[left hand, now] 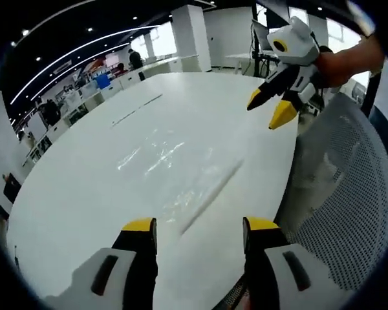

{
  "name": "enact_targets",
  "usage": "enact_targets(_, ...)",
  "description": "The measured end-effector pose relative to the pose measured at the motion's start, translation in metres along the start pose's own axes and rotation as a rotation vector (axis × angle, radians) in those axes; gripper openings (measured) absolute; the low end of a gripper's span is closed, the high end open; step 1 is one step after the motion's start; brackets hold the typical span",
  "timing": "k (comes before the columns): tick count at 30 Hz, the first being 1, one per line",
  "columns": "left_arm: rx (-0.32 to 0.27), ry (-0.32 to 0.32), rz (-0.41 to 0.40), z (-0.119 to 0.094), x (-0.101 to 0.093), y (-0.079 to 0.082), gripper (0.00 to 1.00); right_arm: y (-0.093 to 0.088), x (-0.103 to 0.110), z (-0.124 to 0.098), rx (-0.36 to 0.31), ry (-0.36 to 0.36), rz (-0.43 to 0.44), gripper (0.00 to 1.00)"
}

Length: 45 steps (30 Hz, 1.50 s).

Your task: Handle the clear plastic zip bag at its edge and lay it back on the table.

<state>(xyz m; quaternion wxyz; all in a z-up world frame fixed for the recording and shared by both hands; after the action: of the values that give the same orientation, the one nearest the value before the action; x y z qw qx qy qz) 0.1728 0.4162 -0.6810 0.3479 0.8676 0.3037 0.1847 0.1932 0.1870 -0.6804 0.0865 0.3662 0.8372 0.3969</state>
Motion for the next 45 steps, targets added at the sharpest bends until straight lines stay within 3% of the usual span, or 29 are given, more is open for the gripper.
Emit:
enact_targets(25,-0.061,0.033,-0.157,-0.018,0.007,-0.013,0.61,-0.023,-0.008,-0.015,-0.024,-0.022,0.064,0.69)
enact_targets(45,-0.073,0.034,-0.179,-0.017,0.008,-0.017,0.61,-0.020,-0.002,-0.022,-0.036,-0.016,0.080,0.70)
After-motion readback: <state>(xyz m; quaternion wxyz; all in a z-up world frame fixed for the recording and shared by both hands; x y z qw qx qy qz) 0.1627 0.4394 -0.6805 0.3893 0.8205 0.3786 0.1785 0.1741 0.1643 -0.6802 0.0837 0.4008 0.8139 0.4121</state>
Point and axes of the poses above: the point that each gripper's makers call its tool centre point, and the gripper's own axes: z roughly forward along the fingers, x roughly to its left, y roughly out of its top, the point moved 4 cm from there along -z, roughly backward along the fingers
